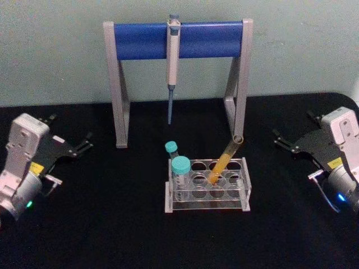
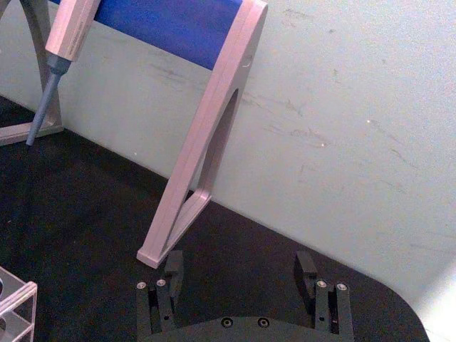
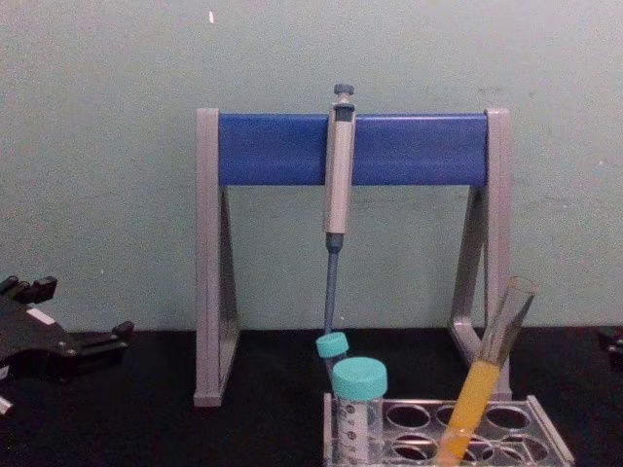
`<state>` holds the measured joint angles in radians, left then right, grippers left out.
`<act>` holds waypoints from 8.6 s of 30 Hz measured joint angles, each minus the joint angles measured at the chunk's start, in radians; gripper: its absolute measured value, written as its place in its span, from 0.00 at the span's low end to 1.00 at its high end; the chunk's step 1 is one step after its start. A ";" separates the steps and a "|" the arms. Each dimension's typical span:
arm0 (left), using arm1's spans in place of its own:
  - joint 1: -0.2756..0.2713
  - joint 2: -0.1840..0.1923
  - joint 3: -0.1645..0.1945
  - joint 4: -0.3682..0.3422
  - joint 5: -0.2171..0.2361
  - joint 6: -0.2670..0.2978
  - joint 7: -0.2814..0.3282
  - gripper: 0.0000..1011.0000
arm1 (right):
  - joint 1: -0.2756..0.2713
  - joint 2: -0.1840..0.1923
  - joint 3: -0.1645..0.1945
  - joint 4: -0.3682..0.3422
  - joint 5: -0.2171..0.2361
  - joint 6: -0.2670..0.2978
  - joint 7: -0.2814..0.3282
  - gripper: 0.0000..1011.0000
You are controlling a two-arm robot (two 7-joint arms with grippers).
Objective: Pick up the test tube from the test tube rack, shake it, then place it back into the test tube rack.
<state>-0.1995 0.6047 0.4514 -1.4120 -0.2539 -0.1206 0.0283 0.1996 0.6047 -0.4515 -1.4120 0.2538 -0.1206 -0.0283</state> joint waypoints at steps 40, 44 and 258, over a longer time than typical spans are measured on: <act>0.000 0.000 0.000 0.000 0.000 0.000 0.000 0.99 | 0.000 0.000 0.000 0.000 0.000 0.000 0.000 0.99; 0.000 0.000 0.000 0.000 0.000 0.000 0.000 0.99 | 0.000 0.000 0.000 0.000 0.000 0.000 0.000 0.99; 0.000 0.000 0.000 0.000 0.000 0.000 0.000 0.99 | -0.027 -0.096 0.079 -0.115 0.147 0.035 0.577 0.22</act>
<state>-0.1995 0.6047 0.4514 -1.4120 -0.2539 -0.1206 0.0283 0.1729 0.5087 -0.3723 -1.5269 0.4013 -0.0857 0.5487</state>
